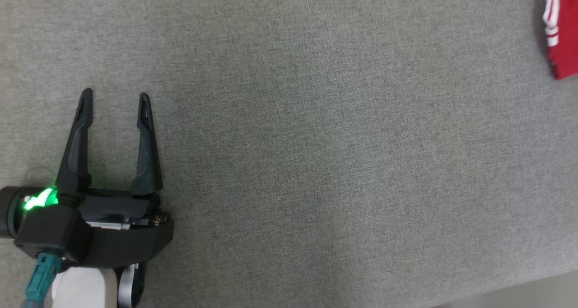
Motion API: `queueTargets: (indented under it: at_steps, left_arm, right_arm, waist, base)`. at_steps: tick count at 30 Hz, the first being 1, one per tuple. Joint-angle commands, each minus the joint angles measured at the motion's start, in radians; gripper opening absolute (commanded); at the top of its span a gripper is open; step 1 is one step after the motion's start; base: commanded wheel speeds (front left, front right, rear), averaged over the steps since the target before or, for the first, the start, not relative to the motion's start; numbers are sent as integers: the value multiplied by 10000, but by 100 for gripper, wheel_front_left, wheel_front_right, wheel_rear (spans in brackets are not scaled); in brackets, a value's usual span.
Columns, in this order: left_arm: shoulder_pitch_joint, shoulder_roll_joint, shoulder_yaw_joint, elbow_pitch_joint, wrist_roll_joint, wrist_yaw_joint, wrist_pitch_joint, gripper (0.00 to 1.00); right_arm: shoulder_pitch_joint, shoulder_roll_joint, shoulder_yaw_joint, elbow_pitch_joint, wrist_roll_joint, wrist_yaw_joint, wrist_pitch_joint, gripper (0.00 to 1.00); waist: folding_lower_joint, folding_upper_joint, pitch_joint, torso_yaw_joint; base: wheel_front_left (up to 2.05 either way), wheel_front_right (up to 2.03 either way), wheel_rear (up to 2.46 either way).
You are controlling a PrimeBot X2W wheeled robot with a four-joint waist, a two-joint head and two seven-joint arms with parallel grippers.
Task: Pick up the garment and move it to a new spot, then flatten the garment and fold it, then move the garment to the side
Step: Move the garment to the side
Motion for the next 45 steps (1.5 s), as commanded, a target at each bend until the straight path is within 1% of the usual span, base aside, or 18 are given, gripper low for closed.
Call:
queueTargets:
  at_steps: [1,6,10,11,12,19,22,26,28,31,34,35,38,42,45]
  left_arm:
    - [-137,-49,-101,328,68,-85,26,100]
    - [-120,-64,-79,367,59,-92,51,100]
    - [-122,-59,-37,402,65,-89,53,100]
    - [-128,-53,-23,423,59,-80,53,100]
    - [-133,-50,-7,444,47,-85,53,100]
    - [13,-85,32,633,-97,-44,57,100]
    - [203,-97,121,704,-177,20,56,100]
    - [548,-121,260,813,-313,67,39,100]
    - [703,-147,339,844,-419,87,16,100]
    - [1074,-176,447,912,-515,101,13,100]
    - [1544,-190,595,1001,-551,129,15,100]
    - [1833,-194,660,1079,-610,113,15,100]
    - [2221,-206,779,1188,-707,91,15,100]
    - [2628,-216,873,1306,-796,96,13,100]
    - [2834,-218,919,1380,-888,137,15,100]
  right_arm:
    - [-247,-132,17,56,-34,-28,19,0]
    - [-736,-204,218,219,-264,-28,20,0]
    - [-920,-107,291,479,-306,-28,32,0]
    - [-992,-117,314,575,-408,-28,-20,38]
    - [-1046,-100,331,696,-445,-28,-12,100]
    - [-1184,112,338,1072,-834,-28,-485,100]
    - [-1055,270,261,979,-910,-28,-626,100]
    - [-582,679,85,587,-1055,-28,-704,100]
    - [-288,873,-226,48,-1231,-28,-711,100]
    - [645,1320,-821,-778,-1532,-28,-712,100]
    - [1684,1910,-1498,-1723,-1945,-28,-717,100]
    - [2504,2304,-1855,-2271,-2266,-28,-715,100]
    - [3655,2924,-2354,-3074,-2649,-28,-717,100]
    - [5094,3657,-2698,-3984,-3077,-28,-717,100]
    - [5986,4049,-2809,-4517,-3256,-28,-719,100]
  waist:
    - [2,1,185,-105]
    - [2,1,234,-56]
    - [2,1,244,-17]
    - [2,1,241,4]
    - [2,1,232,25]
    - [2,1,-137,148]
    - [2,1,-532,200]
    - [2,1,-1378,336]
    - [2,1,-1843,428]
    - [2,1,-2580,587]
    - [2,1,-3264,731]
    - [2,1,-3697,832]
    - [2,1,-4272,960]
    - [2,1,-4897,1097]
    - [2,1,-5310,1177]
  base:
    - [0,0,0]
    - [0,0,0]
    - [0,0,0]
    - [0,0,0]
    - [0,0,0]
    - [0,0,0]
    - [0,0,0]
    - [0,0,0]
    - [0,0,0]
    - [0,0,0]
    - [0,0,0]
    - [0,0,0]
    - [0,0,0]
    - [0,0,0]
    - [0,0,0]
